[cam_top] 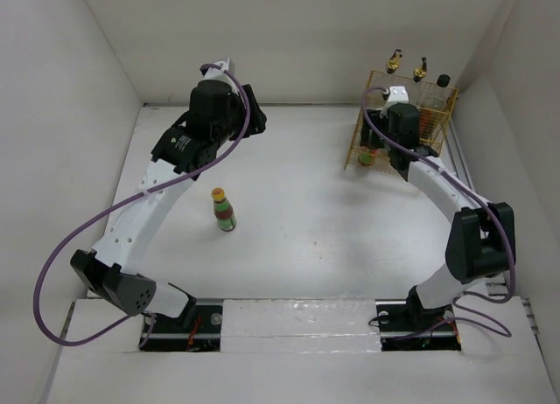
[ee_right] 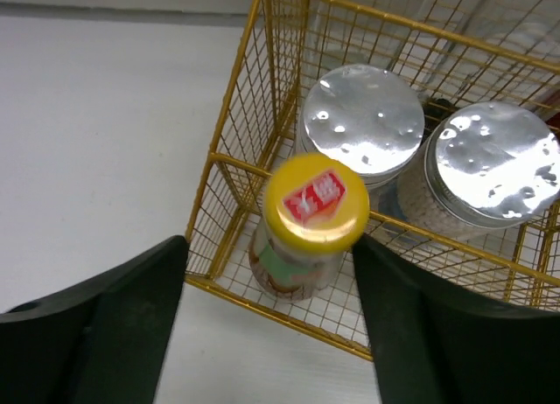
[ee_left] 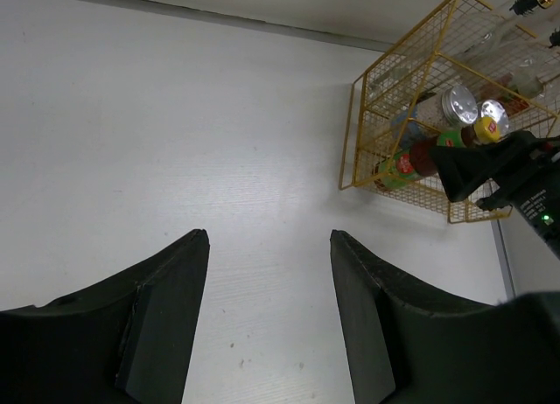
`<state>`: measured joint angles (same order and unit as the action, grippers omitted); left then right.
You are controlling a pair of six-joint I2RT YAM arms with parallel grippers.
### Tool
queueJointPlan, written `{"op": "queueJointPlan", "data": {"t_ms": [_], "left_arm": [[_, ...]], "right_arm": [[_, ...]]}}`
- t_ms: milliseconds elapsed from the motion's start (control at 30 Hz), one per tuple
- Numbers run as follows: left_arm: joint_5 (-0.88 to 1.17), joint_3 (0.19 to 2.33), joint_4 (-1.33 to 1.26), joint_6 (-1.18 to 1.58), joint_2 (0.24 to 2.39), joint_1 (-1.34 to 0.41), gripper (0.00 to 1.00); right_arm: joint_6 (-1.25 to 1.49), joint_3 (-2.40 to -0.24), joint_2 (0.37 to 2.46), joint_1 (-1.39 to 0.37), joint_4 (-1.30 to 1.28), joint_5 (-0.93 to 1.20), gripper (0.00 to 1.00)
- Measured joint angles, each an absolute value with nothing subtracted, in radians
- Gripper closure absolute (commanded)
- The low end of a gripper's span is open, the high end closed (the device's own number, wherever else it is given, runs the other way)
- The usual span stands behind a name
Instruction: Organize the condiment bottles
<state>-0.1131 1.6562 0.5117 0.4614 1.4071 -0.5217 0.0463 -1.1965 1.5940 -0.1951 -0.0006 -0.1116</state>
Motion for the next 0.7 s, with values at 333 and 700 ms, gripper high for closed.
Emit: {"op": "queueJointPlan", "data": {"t_ms": [333,700], "left_arm": [[-0.159,1.678,0.522,0.445,1.419,-0.522,0.47],[-0.309,1.868,0.579,0.454,1.49,-0.448,0.31]], "right_arm": [[0.026,-1.314,1.47,-0.22,-0.08,-0.069,0.4],[-0.066,-1.338,1.557,-0.722,-0.089,0.252,0.14]]}}
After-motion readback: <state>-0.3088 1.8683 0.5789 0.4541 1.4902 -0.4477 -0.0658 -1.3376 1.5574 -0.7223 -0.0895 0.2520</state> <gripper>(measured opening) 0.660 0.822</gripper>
